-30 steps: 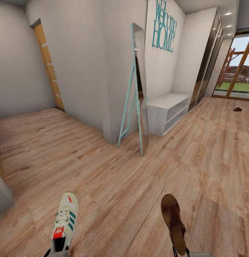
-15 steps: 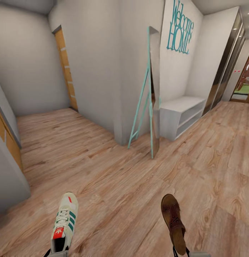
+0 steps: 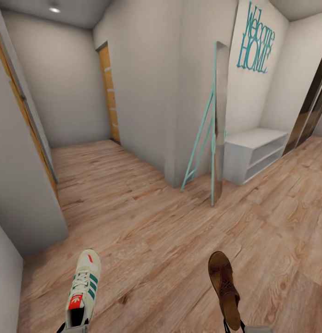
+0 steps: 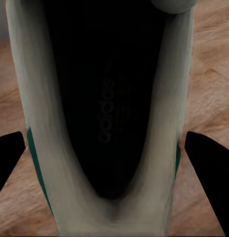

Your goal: Pick up the two gym shoes and the two sandals from the corridor floor and place them onto the hallstand (shoe rack) in the corridor, making sure they are on the rack and not on the floor. Arrange them so the two gym shoes are next to each other and the two sandals are next to each other.

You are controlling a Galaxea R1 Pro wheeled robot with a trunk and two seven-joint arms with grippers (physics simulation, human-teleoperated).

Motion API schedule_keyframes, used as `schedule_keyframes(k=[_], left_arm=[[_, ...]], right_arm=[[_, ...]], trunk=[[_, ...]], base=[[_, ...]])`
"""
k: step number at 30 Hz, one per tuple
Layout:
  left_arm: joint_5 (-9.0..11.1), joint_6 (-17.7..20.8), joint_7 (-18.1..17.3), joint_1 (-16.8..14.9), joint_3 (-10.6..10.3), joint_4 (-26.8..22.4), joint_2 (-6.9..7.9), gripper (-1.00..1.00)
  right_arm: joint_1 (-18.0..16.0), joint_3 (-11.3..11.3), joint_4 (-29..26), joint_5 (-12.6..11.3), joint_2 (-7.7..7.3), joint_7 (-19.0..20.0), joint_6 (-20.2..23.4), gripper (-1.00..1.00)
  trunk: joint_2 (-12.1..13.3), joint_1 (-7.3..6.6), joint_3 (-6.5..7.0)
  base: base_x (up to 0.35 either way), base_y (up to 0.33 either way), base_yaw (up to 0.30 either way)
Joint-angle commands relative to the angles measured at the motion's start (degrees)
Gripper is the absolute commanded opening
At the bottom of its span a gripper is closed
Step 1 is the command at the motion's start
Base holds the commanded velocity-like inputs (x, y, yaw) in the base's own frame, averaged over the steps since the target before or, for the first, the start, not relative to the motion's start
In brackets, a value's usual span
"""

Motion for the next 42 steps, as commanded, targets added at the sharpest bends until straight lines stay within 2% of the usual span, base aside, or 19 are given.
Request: schedule_keyframes(k=[1,11,26,42], left_arm=[[-0.5,-0.2,-0.4,-0.1,0.5,0.1,-0.05,-1.00],[-0.4,-0.2,-0.3,-0.1,0.5,0.1,-0.05,-1.00],[-0.4,-0.2,-0.3,-0.1,0.5,0.1,-0.05,-1.00],[-0.4,-0.2,-0.3,-0.1,0.5,0.1,-0.05,-1.00]], right_arm=[[0.0,-0.3,0.0,0.2,0.03,0.2,-0.1,-1.00],[0.0,-0.3,-0.1,0.2,0.03,0.2,-0.1,-1.00],[0.0,-0.3,0.0,0.2,0.30,0.2,-0.1,-1.00],[0.0,-0.3,0.0,0.3,0.47,0.2,-0.1,-1.00]], trunk=[[0.0,-0.04,0.01],[0.0,-0.04,0.54],[0.0,-0.04,0.59],[0.0,-0.04,0.59]], base=[[-0.236,0.230,0.220],[-0.199,0.250,0.230],[-0.127,0.262,0.275],[-0.009,0.016,0.278]])
